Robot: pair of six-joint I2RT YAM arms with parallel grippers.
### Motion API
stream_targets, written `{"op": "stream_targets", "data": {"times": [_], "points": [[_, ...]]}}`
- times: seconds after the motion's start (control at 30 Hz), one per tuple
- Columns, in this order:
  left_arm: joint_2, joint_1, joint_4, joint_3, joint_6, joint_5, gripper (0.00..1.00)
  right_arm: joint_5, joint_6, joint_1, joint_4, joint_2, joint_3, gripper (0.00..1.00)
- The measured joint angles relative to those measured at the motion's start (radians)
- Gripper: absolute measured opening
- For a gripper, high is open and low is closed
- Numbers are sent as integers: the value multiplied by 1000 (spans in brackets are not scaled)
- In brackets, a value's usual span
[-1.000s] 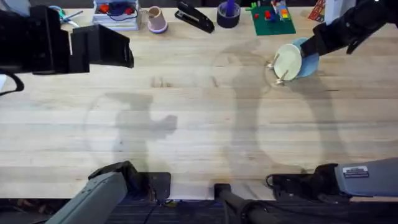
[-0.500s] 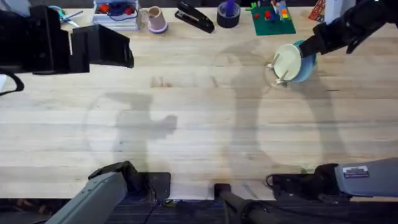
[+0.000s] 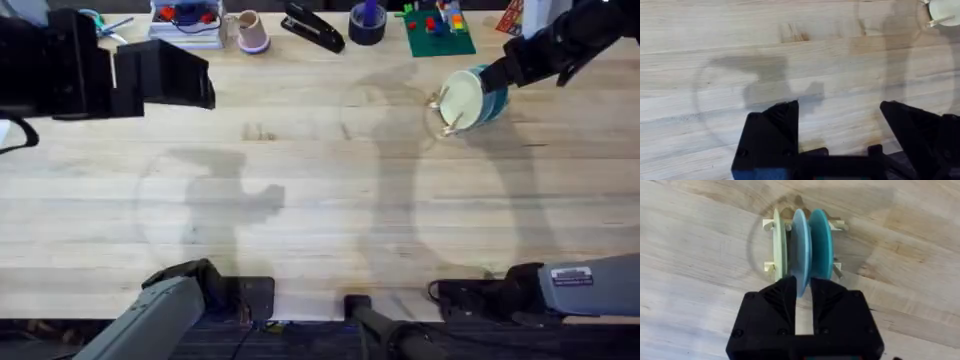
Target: Pick up the plates from the table one by one and place each into a slot on the dish rack.
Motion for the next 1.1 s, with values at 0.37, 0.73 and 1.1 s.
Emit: {"op": "stream_targets", "data": {"times": [0.37, 0.73, 1.1], "points": [[0, 0, 0, 0, 0, 0, 994, 0, 4, 0, 3, -11, 0, 200], [0, 0, 0, 0, 0, 0, 993, 0, 8, 0, -30, -191, 0, 438], [0, 0, 0, 0, 0, 0, 992, -1, 11, 0, -177, -425, 0, 909]]}}
